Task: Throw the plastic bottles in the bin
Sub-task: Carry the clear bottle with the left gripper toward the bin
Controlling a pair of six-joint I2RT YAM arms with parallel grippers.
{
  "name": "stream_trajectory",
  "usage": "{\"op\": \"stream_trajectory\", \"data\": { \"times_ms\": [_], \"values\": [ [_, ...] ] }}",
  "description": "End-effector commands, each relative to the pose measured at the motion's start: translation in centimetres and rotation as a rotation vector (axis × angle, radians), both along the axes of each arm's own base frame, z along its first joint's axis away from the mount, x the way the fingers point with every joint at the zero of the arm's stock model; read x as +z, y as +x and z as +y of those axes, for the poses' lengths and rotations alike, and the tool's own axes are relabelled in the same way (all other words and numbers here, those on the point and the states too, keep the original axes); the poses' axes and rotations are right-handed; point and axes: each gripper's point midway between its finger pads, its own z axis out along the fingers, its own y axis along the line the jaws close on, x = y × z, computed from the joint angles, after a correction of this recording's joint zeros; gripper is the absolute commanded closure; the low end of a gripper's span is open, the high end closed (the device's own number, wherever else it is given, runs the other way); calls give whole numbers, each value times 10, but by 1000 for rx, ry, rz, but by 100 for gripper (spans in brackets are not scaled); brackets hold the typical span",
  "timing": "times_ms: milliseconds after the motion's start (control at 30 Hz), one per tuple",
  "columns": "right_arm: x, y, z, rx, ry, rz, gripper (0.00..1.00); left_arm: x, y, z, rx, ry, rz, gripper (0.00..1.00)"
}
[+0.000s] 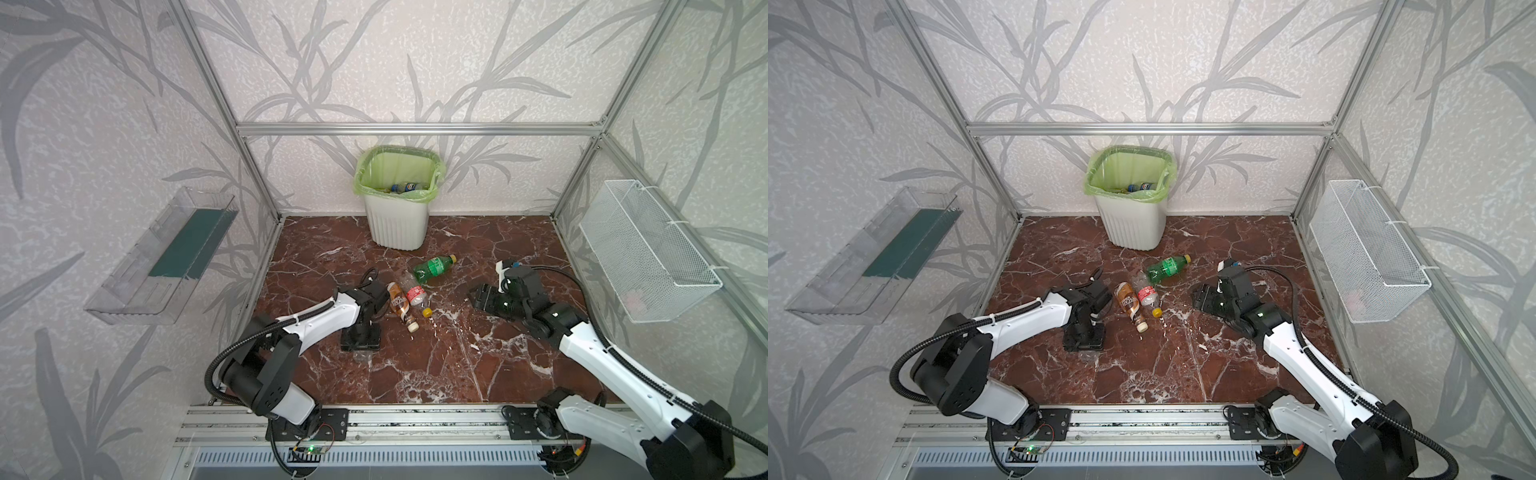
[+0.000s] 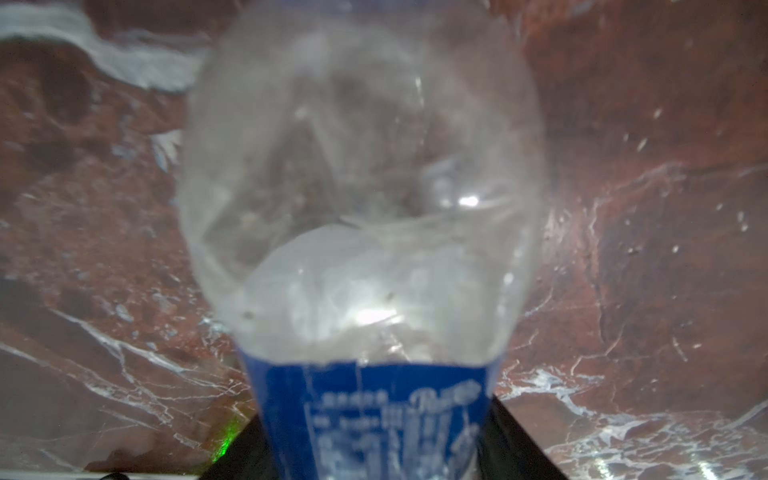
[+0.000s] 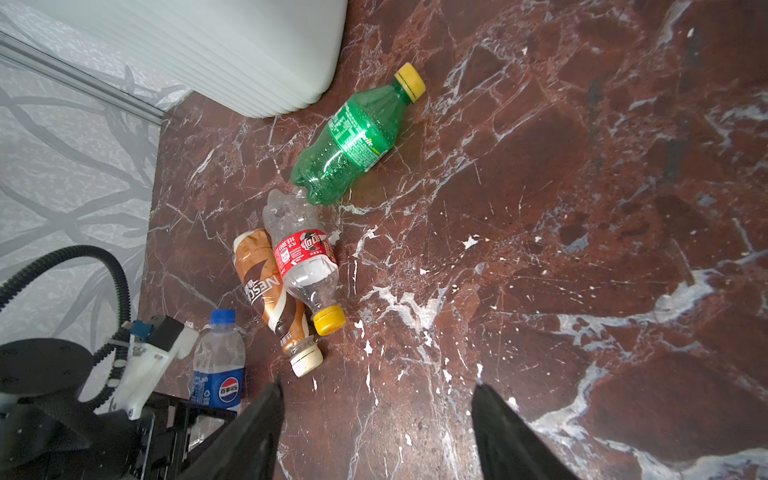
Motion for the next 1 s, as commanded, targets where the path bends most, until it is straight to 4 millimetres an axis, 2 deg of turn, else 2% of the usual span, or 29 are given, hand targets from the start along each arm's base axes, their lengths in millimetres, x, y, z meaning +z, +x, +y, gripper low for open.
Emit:
{"op": "stream_trajectory", "data": {
  "times_ms": [0,167,367,533,633,767,967],
  "values": [
    [14,0,-6,-26,-3,-22,28,-3,1,7,32,52,-24,29],
    [14,-4,-10,-34,-17,-14,28,12,12,7,23,50,-93,19],
    [13,-9,-15,-51,-20,-6,29,15,25,1,19,32,-125,17],
    [12,-12,-15,-51,-22,-1,29,12,41,-1,28,21,-129,21],
    [13,-14,-16,-50,-27,0,30,10,44,-2,28,11,-120,25],
    [13,-16,-14,-36,-20,1,32,9,40,-2,34,2,-110,32],
    [14,-17,12,75,2,-42,35,18,29,5,53,-17,-141,45]
  ]
}}
